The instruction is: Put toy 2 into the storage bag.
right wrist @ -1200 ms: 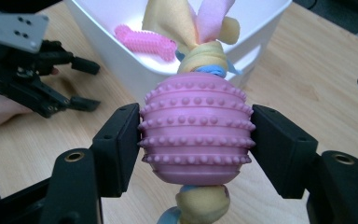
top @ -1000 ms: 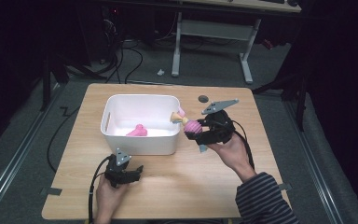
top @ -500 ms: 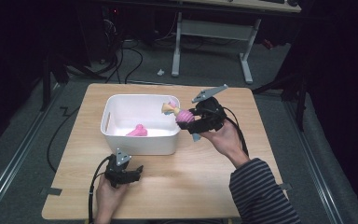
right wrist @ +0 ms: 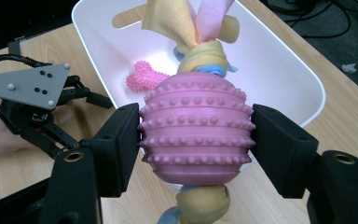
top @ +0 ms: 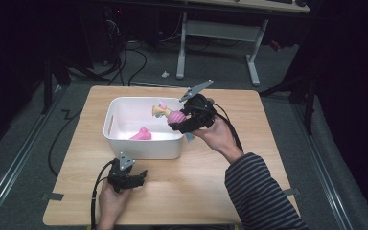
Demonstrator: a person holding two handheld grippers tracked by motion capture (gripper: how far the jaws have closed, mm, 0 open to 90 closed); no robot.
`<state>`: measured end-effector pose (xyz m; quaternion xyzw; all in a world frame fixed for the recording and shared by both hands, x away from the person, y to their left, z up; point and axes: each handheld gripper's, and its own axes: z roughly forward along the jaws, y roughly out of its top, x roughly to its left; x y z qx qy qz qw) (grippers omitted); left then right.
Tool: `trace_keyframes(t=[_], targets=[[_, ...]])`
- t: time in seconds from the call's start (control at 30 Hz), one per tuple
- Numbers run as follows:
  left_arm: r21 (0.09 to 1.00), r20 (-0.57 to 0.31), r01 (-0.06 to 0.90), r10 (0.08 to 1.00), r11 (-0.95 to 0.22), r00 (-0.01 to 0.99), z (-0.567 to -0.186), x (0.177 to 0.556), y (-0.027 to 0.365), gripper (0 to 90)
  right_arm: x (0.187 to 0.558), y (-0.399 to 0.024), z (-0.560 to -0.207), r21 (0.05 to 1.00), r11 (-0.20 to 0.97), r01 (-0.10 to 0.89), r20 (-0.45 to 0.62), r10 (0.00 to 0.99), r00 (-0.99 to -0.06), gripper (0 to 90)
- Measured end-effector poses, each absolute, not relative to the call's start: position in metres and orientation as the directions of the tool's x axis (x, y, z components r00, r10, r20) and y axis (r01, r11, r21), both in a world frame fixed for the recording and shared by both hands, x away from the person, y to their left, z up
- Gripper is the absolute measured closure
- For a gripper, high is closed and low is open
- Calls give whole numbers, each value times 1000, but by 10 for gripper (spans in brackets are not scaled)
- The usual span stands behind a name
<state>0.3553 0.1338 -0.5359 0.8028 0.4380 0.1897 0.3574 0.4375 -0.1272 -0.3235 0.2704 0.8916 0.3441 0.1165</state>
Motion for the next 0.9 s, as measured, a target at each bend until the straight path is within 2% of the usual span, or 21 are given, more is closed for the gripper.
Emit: trace_keyframes(t=[0.57, 0.9], targets=[[740, -10, 568, 839, -360, 544, -536, 355, 134, 248, 450, -94, -341, 604, 680, 415, 4, 518, -855, 350], [739, -9, 569, 839, -360, 544, -536, 355, 134, 248, 451, -93, -347, 580, 695, 424, 9, 515, -857, 347]])
